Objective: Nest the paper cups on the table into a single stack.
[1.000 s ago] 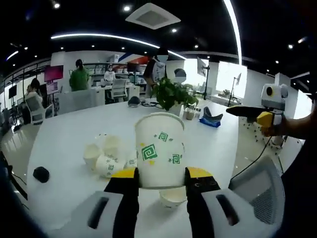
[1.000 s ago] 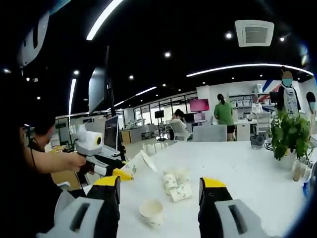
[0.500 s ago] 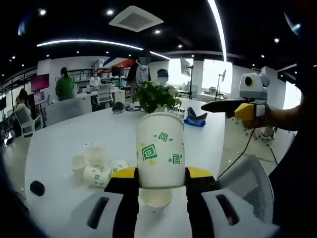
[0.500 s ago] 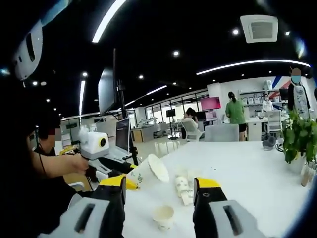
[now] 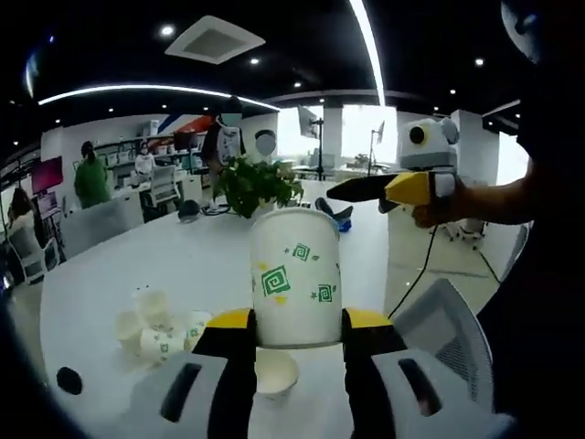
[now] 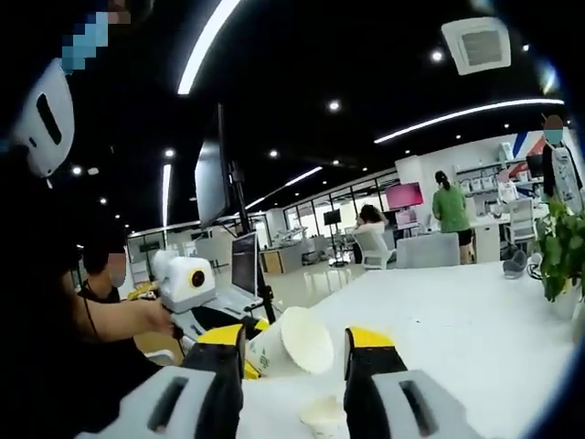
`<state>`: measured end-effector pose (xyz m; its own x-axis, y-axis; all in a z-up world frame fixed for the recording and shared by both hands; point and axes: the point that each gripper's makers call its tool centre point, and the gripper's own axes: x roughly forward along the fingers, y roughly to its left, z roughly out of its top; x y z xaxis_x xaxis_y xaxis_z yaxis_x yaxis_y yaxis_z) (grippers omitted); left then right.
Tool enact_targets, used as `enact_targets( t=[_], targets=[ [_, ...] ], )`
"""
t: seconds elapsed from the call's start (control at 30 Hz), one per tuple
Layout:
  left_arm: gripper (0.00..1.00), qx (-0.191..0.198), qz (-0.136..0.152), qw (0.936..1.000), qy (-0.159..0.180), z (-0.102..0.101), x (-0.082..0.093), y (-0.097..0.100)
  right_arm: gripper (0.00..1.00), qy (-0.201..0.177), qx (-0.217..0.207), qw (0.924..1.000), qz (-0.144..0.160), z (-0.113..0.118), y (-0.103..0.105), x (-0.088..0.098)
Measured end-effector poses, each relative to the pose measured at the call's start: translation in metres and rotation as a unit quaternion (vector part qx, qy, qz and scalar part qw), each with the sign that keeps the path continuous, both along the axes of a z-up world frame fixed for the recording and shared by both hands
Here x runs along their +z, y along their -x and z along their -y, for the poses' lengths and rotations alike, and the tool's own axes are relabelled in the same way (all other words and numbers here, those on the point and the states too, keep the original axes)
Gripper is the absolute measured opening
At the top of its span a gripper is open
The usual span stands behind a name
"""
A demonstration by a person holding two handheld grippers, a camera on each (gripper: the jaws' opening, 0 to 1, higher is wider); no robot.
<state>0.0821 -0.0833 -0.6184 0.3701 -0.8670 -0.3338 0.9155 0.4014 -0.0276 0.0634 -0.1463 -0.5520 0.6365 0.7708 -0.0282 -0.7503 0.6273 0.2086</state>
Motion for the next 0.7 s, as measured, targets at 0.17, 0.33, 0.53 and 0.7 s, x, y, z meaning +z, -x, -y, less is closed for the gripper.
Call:
enact_targets(
  t=[0.17, 0.33, 0.53, 0.7],
  targets=[
    [0.34, -0.017, 0.003, 0.9999, -0.004, 0.006, -0.001, 0.007, 0.37, -0.004, 0.018, 0.9998, -0.01, -0.006, 0.001, 0.0],
    [0.34, -0.028, 0.006, 0.9996, -0.005, 0.011, -0.001, 0.013, 0.3, -0.008, 0.039, 0.999, -0.019, -0.014, 0.003, -0.001],
    [0.34, -0.041, 0.018, 0.9989, -0.011, 0.015, -0.002, 0.02, 0.25, -0.009, 0.06, 0.9978, -0.028, -0.022, 0.004, -0.004],
    [0.34, -0.047, 0.021, 0.9986, -0.015, 0.015, -0.004, 0.023, 0.21, -0.012, 0.072, 0.9966, -0.039, -0.027, 0.006, -0.006]
  ],
)
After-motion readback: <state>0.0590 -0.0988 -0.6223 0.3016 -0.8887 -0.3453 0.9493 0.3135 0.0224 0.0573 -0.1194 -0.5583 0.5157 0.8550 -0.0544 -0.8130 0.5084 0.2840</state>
